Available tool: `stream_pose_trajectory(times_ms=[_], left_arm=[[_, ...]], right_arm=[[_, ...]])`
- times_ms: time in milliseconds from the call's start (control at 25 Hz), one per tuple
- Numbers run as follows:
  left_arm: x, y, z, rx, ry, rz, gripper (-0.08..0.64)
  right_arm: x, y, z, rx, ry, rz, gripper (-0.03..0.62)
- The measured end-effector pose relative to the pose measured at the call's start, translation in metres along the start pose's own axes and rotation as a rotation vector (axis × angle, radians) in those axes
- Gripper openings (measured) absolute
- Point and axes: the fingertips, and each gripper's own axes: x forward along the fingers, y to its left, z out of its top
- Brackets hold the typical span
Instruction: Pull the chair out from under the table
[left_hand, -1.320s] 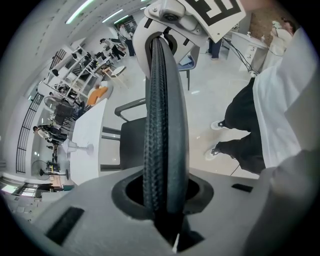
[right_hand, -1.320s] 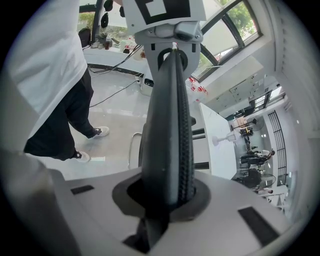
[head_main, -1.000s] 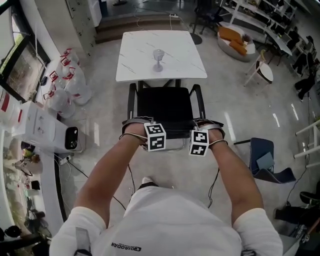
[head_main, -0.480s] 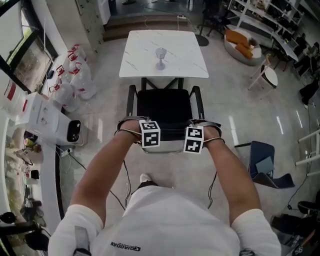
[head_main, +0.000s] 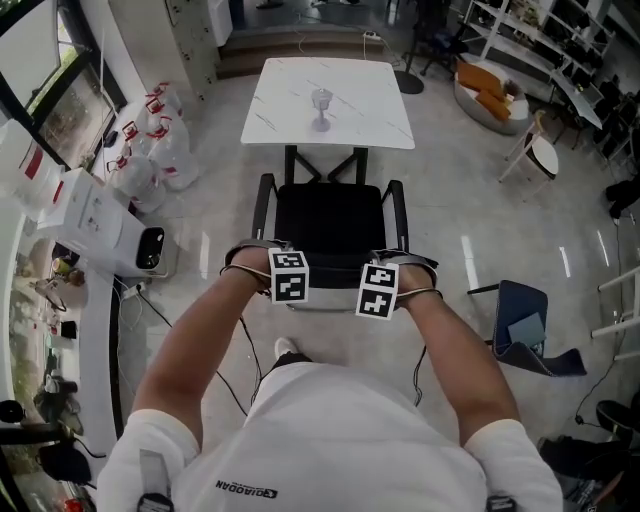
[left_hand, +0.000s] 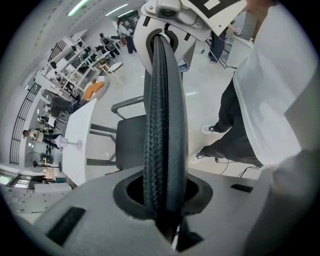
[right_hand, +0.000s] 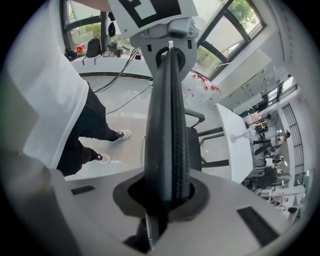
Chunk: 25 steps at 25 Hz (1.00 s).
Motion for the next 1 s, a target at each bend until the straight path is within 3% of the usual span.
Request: stream_pose_trajectory(times_ms=[1000], left_arm=[[-0.022,-0.105,0.018,-0.092,0.034,0.007,0.066]], right_arm=[[-0.037,0.091,-0.002,-0.072,-0.054,-0.012,0.04]])
